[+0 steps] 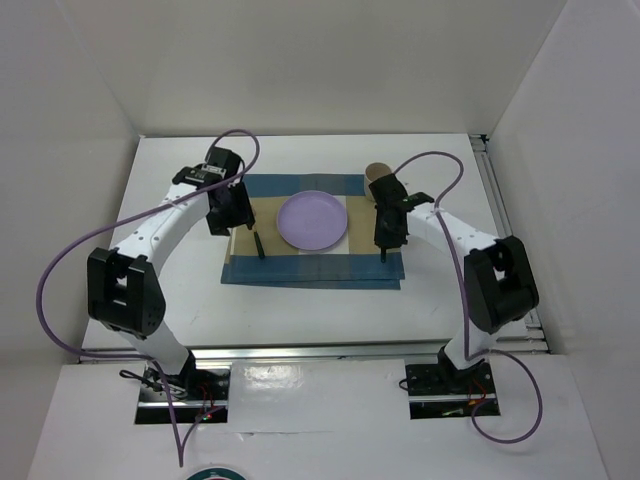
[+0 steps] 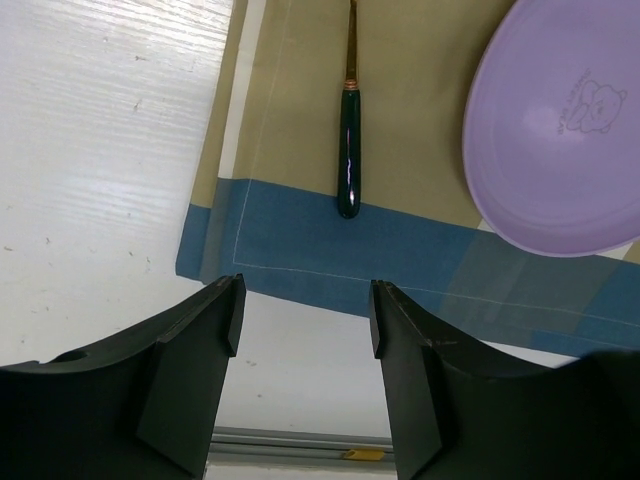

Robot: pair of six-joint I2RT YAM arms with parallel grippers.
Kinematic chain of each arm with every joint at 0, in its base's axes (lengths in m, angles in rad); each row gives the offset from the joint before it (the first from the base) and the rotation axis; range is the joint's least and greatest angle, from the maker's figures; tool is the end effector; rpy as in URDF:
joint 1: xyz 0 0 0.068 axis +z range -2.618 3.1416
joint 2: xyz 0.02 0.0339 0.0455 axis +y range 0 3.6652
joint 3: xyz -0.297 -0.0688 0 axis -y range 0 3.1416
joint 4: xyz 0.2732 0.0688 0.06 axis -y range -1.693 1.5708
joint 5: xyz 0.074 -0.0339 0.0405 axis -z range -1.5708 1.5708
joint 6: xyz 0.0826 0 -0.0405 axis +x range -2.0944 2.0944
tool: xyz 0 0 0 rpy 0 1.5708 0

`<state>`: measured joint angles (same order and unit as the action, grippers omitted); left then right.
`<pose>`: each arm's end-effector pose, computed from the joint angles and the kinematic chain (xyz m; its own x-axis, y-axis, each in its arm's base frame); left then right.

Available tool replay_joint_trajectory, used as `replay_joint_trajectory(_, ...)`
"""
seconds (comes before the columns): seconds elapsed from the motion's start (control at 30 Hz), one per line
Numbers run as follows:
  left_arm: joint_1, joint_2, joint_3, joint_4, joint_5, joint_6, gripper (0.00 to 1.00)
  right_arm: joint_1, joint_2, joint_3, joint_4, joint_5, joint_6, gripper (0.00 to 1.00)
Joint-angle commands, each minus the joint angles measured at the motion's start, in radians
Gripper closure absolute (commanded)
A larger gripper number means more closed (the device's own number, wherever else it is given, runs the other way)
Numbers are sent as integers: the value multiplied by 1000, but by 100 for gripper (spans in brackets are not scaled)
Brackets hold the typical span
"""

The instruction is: Set the dinner table for one person

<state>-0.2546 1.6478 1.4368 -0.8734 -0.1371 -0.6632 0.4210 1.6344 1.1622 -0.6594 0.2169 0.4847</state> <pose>0.3855 -0.0887 0.2733 -0.7897 -0.4247 -0.4427 -0.3788 0.9052 -0.1926 0.3497 0.1371 0.1991 -0.8780 0.1054 -0.4670 0.1057 0.9941 0.0258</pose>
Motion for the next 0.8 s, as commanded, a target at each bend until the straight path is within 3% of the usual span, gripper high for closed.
replay_joint_trajectory(0.0, -6, 14, -13, 37, -13, -21, 31, -30, 45, 59, 93, -13, -3, 100)
replay_joint_trajectory(0.43, -35, 32, -42, 47, -13, -30, 31, -51, 134, -9, 257, -96, -34, 97)
replay_joint_trajectory(0.57, -35, 32, -42, 47, -13, -30, 31, -51, 180, 4, 257, -96, -12, 62)
replay_joint_trajectory(0.6, -35, 32, -42, 47, -13, -30, 31, -42, 180, 4, 257, -105, -2, 43)
replay_joint_trajectory(0.77, -35, 3, 9, -11, -9, -9, 31, -11, 107, 59, 161, -41, 28, 23)
